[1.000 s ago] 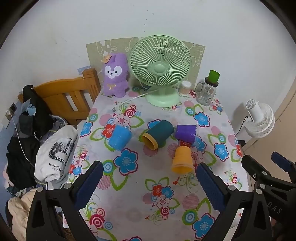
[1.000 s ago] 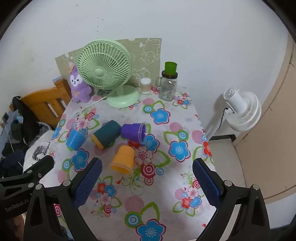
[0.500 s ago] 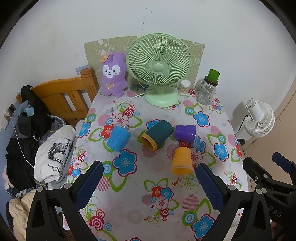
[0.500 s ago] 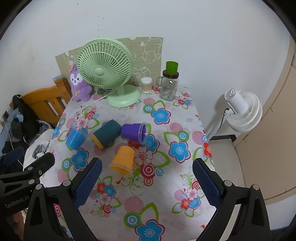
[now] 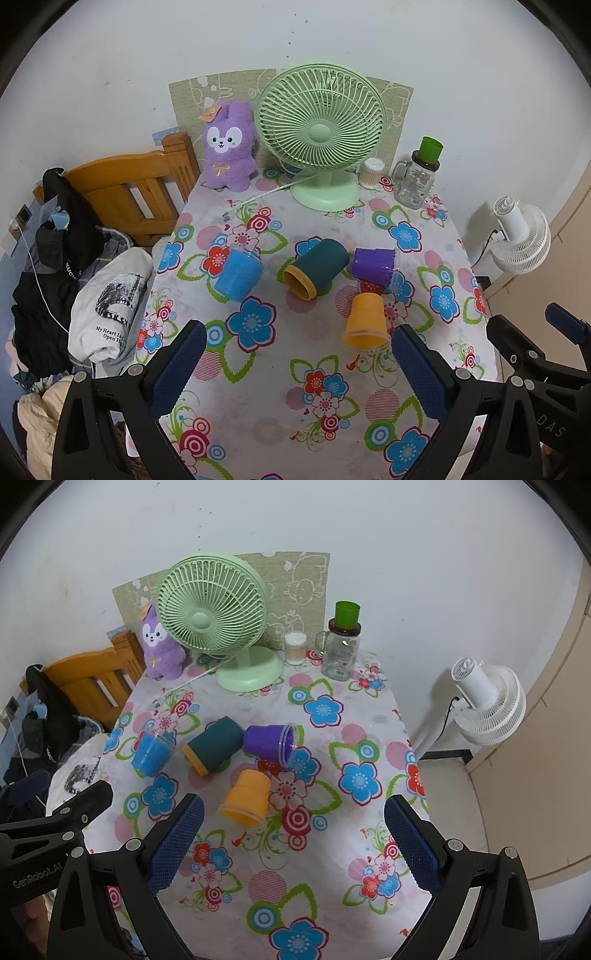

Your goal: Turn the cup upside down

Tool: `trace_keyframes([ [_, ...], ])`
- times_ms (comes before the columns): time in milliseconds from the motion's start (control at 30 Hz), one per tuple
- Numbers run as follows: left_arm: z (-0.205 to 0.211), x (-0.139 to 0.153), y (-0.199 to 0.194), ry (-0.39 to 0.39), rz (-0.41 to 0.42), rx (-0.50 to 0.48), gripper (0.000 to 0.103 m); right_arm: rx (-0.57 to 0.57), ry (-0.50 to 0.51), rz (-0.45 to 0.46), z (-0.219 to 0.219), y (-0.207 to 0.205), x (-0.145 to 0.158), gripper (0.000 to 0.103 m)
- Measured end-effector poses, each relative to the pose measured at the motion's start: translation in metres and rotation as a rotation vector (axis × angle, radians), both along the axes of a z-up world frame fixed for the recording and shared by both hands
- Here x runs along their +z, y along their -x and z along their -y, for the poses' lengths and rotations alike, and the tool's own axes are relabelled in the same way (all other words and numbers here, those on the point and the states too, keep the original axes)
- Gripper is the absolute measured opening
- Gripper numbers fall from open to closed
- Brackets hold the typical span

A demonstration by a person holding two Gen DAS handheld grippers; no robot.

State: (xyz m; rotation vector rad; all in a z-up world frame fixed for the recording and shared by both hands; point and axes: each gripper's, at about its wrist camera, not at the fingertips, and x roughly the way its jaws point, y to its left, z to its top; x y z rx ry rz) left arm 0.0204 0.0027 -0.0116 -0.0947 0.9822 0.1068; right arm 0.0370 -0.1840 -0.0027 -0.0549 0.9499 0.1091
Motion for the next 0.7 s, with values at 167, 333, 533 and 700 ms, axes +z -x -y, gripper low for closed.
trace_keyframes([
  [167,-0.0001,0.0006,0.0004,0.000,0.002,0.001,0.101,0.000,0.007,0.007,-0.0034,0.0014,0.0020,0.099],
  [333,-0.0002,0.0011,0.0004,-0.001,0.004,0.000,0.101,-0.002,0.006,0.007,-0.0032,0.0028,0.0018,0.099],
  [533,0.0013,0.0007,0.0001,-0.001,0.000,0.000,0.101,0.000,0.006,0.006,-0.0022,0.0025,0.0016,0.100],
  [700,0.0075,-0.0062,-0.0090,-0.002,-0.017,-0.026,0.101,0.005,0.001,-0.022,-0.0004,-0.0048,-0.0025,0.100],
])
